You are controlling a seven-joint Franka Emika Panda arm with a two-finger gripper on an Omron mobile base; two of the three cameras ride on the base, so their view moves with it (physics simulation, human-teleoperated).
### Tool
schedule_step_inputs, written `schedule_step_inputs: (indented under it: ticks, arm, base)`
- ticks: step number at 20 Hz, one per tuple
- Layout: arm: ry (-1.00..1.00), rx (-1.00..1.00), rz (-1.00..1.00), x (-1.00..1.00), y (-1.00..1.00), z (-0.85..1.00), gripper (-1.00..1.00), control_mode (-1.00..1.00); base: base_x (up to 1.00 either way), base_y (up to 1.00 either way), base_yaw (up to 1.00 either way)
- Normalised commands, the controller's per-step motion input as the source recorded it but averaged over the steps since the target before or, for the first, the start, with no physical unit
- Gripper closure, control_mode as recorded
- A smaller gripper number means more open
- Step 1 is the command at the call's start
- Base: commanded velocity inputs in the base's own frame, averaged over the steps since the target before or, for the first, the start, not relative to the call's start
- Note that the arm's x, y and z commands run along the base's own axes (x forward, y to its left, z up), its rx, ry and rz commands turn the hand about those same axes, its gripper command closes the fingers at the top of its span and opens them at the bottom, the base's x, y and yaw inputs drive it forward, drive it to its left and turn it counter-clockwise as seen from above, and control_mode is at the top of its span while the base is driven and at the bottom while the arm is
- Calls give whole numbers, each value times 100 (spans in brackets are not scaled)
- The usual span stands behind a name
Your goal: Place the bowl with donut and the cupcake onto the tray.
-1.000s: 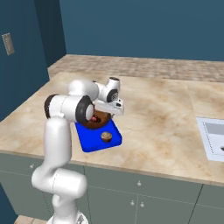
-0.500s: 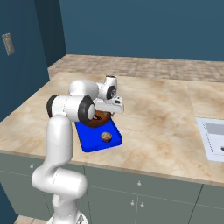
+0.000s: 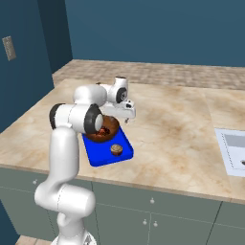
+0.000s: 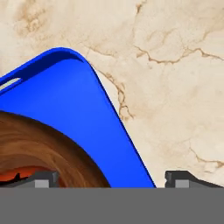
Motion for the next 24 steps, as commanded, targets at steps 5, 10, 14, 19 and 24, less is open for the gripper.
schedule_step_inputs:
  ticks: [5, 10, 14, 19, 24]
  arm:
    - [-8, 0, 1, -24, 0, 73, -100, -100]
    - [-9, 0, 2, -43, 0, 66, -100, -100]
    - [-10, 0, 4, -71, 3, 38, -100, -100]
    - [-7, 0, 7, -80, 14, 2, -100, -100]
    - [-5, -3, 9, -76, 21, -3, -100, -100]
  base:
    - [0, 0, 0]
    - [0, 0, 0]
    - [0, 0, 0]
    - [0, 0, 0]
    - [0, 0, 0]
